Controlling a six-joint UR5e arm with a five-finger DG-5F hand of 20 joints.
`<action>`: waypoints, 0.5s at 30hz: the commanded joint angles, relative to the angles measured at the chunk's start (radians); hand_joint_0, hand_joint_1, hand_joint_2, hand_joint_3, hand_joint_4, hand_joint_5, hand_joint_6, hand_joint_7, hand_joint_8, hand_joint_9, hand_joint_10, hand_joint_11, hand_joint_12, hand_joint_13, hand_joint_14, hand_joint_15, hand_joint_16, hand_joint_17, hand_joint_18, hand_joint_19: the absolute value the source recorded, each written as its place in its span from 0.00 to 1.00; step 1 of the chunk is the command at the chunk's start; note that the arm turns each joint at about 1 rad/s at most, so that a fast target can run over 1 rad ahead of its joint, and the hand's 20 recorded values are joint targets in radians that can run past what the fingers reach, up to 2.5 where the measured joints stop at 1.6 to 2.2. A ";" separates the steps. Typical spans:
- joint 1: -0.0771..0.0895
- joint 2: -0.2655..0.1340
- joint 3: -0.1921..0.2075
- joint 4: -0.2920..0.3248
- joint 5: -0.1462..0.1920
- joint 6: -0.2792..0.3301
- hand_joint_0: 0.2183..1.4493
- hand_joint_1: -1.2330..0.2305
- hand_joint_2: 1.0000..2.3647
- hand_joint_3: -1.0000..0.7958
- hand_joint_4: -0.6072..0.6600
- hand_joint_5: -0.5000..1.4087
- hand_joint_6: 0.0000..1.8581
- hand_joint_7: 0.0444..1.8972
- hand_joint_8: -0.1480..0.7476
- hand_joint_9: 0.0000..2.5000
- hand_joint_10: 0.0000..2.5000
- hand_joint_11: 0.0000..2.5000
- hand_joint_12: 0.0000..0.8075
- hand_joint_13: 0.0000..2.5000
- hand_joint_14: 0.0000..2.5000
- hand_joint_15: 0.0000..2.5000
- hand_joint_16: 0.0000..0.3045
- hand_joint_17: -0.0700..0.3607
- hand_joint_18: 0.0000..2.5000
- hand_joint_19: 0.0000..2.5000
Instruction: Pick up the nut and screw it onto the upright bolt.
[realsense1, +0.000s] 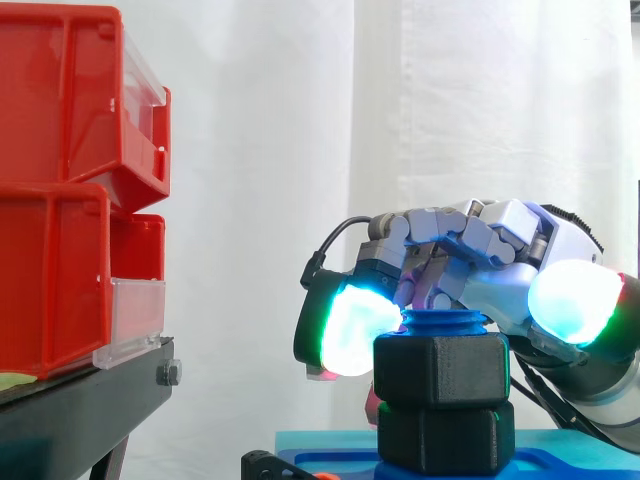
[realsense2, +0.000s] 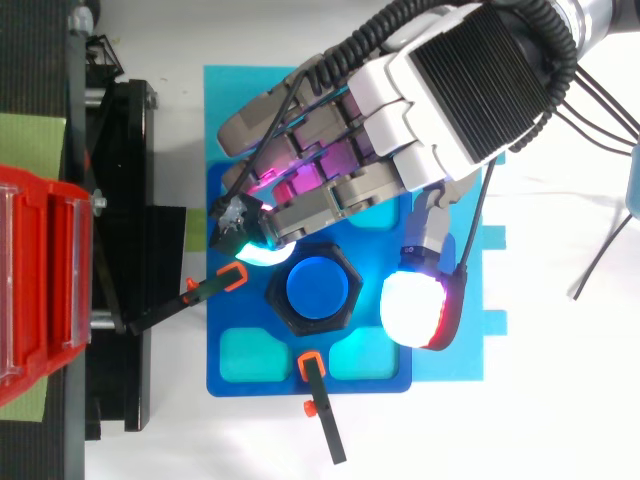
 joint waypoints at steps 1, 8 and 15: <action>-0.001 0.001 0.000 0.000 -0.002 0.000 0.22 0.72 0.00 0.28 0.53 0.29 0.38 0.56 0.41 0.61 0.00 0.02 0.14 0.46 0.00 0.00 0.04 0.22 0.37 0.06; -0.006 0.001 0.000 0.003 -0.004 0.000 0.22 0.71 0.00 0.28 0.54 0.29 0.38 0.55 0.39 0.63 0.00 0.03 0.14 0.47 0.00 0.00 0.03 0.22 0.38 0.07; -0.009 0.001 0.002 0.005 -0.005 0.000 0.22 0.70 0.00 0.28 0.54 0.29 0.38 0.55 0.37 0.67 0.00 0.04 0.13 0.49 0.00 0.00 0.03 0.21 0.39 0.07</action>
